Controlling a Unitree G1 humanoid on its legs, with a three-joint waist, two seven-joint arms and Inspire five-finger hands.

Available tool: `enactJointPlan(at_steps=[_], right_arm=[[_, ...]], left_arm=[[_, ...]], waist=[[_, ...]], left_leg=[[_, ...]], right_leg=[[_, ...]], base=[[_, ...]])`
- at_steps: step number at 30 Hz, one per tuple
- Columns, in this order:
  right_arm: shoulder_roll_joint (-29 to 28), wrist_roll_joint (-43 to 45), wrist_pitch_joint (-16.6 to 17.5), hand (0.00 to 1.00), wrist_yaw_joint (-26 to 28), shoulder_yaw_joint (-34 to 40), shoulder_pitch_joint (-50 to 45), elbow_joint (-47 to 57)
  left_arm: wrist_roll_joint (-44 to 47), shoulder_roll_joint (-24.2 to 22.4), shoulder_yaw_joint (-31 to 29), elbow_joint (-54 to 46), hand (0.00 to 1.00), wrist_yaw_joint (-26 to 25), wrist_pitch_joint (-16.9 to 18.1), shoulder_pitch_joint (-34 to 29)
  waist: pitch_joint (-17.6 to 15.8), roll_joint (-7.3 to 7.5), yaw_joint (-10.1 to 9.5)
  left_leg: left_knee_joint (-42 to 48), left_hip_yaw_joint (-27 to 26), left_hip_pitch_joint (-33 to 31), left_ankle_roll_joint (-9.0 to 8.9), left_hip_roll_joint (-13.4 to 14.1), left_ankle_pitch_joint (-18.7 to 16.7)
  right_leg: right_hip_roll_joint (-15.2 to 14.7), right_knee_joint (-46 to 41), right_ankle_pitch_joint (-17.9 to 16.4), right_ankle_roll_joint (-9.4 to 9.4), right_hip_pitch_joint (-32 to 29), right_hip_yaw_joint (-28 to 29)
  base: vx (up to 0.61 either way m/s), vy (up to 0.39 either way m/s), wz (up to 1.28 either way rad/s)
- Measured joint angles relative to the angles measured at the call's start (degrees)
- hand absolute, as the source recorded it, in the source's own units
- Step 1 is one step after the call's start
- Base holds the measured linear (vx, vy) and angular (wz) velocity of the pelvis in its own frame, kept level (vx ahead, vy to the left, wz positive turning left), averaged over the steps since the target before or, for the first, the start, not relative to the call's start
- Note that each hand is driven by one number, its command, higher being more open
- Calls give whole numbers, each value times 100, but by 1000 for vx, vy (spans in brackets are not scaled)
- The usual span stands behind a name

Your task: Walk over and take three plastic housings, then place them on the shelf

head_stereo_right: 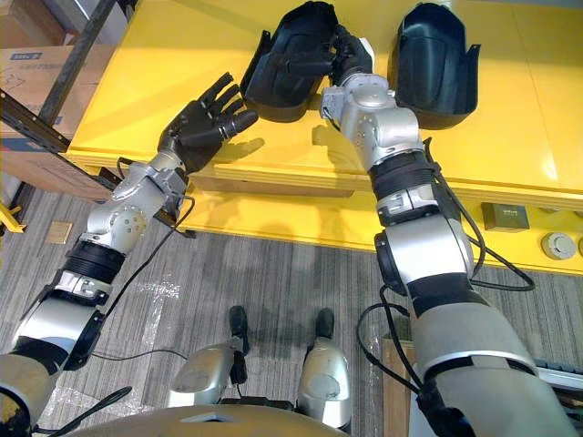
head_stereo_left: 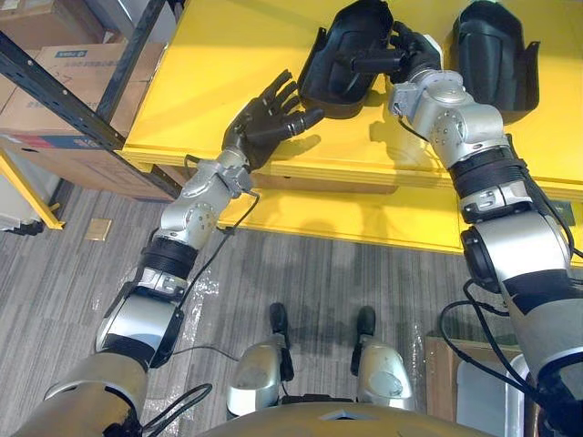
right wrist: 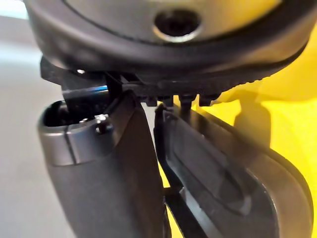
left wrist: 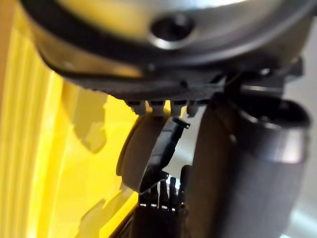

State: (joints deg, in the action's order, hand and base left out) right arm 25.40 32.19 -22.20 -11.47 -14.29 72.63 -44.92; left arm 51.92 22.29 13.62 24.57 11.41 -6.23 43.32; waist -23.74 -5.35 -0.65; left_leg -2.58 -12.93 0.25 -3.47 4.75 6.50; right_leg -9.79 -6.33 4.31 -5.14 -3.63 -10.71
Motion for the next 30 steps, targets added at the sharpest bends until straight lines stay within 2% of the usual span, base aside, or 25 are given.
enactJointPlan(at_steps=[11,18,30], right_arm=[[91,-21,2,100,15,-212,3,-44],[147,-148,61,100,224,-219,41,-48],[347,-341,469,100,655,-841,258,-454]], left_arm=[[2,-2,135,42,100,-157,7,184],[419,68,108,43,100,-126,18,246],[448,233,133,200,100,463,-38,369]], waist=[[1,-1,-58],[3,-3,-59],[10,-16,-68]], left_leg=[[-116,-6,-5,-81,39,65],[-163,7,-114,-61,55,233],[-163,36,-229,-147,95,324]], right_leg=[[-15,-317,-140,38,-186,-15],[-24,-576,-239,77,-429,-20],[-37,-913,-391,141,-678,-58]], base=[[0,0,0],[-4,-17,1],[-10,-28,2]])
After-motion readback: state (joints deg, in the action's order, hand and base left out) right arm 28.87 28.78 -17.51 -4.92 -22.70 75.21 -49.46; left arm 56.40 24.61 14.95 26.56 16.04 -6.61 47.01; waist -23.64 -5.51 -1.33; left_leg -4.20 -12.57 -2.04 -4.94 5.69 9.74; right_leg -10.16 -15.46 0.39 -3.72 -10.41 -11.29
